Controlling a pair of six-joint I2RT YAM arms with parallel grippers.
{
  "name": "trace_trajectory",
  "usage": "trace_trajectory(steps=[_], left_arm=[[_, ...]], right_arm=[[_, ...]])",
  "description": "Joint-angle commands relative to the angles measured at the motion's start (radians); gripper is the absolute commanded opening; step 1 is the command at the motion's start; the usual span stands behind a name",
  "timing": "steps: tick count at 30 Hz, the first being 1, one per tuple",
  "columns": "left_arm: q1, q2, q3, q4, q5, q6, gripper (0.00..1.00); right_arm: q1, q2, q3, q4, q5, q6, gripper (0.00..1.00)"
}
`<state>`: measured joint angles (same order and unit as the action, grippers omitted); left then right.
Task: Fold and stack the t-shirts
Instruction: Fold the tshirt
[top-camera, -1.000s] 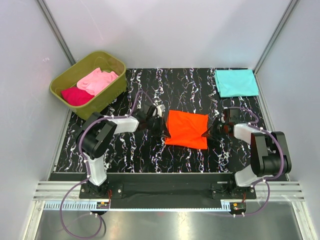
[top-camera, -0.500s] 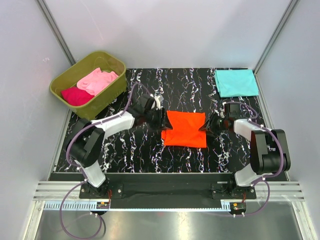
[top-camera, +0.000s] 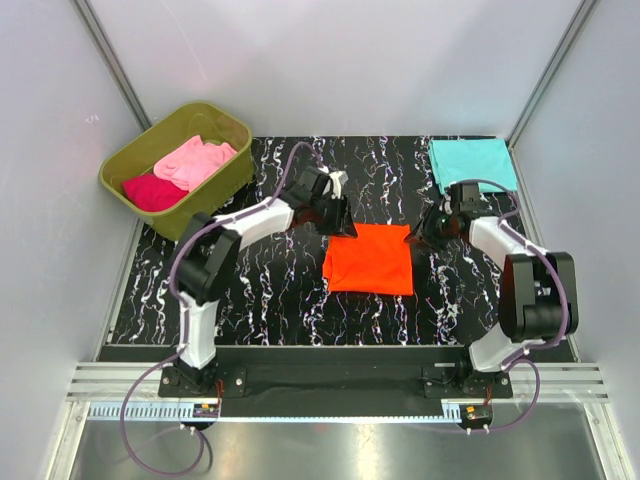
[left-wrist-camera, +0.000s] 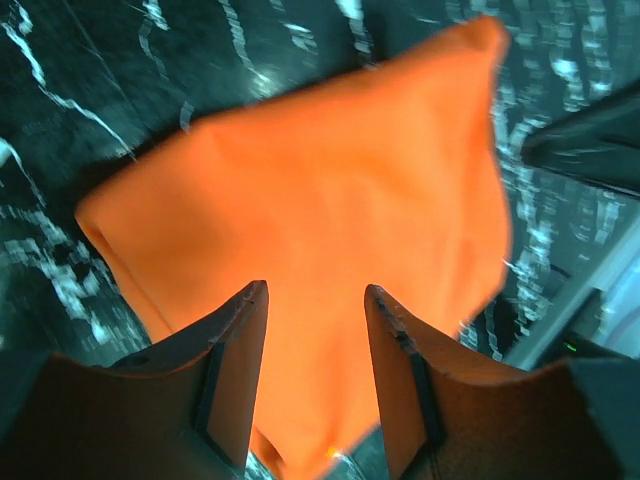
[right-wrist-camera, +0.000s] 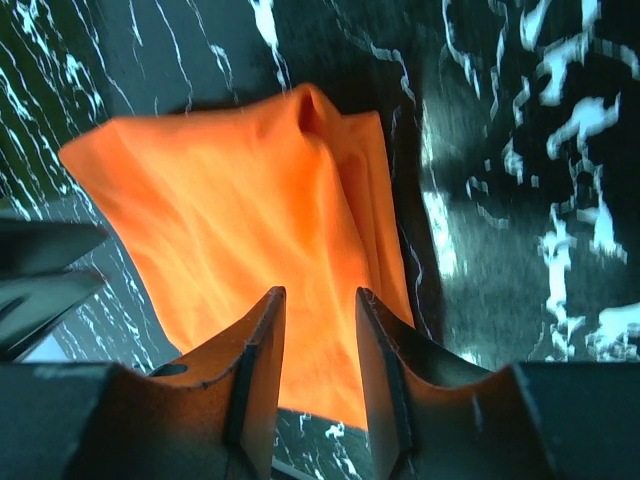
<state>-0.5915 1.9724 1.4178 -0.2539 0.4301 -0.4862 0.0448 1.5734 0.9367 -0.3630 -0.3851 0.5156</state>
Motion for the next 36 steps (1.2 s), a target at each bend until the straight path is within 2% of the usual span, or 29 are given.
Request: trace_trajectory(steps=[1,5,10,13,16,20,23,24,25,26,29,32,36], left_arm=[[0.019,0.065,0.110,-0.016,-0.022,0.055,0.48],[0.035,0.135,0.159,-0.025,-0.037,0.073,0.47],[0.047,0.174,0.173,-0.025,-0.064,0.086,0.47],[0.052,0.186,0.181,-0.025,-0.053,0.084,0.47],[0.055,0.161,0.210,-0.077,-0.018,0.060,0.48],[0.053,0.040,0.208,-0.102,0.042,0.049,0.49],[0.048,-0.075,0.149,-0.113,0.030,0.043,0.51],[0.042,-0.177,0.045,-0.123,0.041,0.046,0.53],[0.042,-0.178,0.044,-0.123,0.041,0.046,0.53],[0.039,-0.197,0.015,-0.123,0.051,0.047,0.54],[0.015,-0.256,-0.115,-0.114,0.093,0.049,0.53],[-0.033,-0.277,-0.199,-0.059,0.096,0.034,0.52],[-0.103,-0.261,-0.272,-0.019,0.038,0.006,0.52]], right_arm=[[-0.003,0.062,0.079,-0.011,0.017,-0.055,0.41],[-0.010,0.144,0.109,0.012,0.046,-0.072,0.40],[-0.014,0.234,0.134,0.030,0.103,-0.095,0.20],[-0.017,0.254,0.140,0.036,0.100,-0.111,0.18],[-0.016,0.217,0.148,0.029,0.065,-0.105,0.21],[-0.017,0.131,0.169,-0.017,0.017,-0.072,0.40],[-0.017,0.083,0.169,-0.076,-0.015,-0.046,0.42],[-0.016,0.026,0.143,-0.077,-0.076,-0.023,0.36],[-0.016,0.025,0.136,-0.077,-0.077,-0.023,0.36],[-0.017,0.001,0.122,-0.059,-0.101,-0.022,0.28],[-0.013,-0.023,0.027,0.086,-0.314,0.040,0.18],[-0.008,-0.024,-0.061,0.204,-0.400,0.102,0.13],[-0.008,0.006,-0.125,0.225,-0.351,0.087,0.11]])
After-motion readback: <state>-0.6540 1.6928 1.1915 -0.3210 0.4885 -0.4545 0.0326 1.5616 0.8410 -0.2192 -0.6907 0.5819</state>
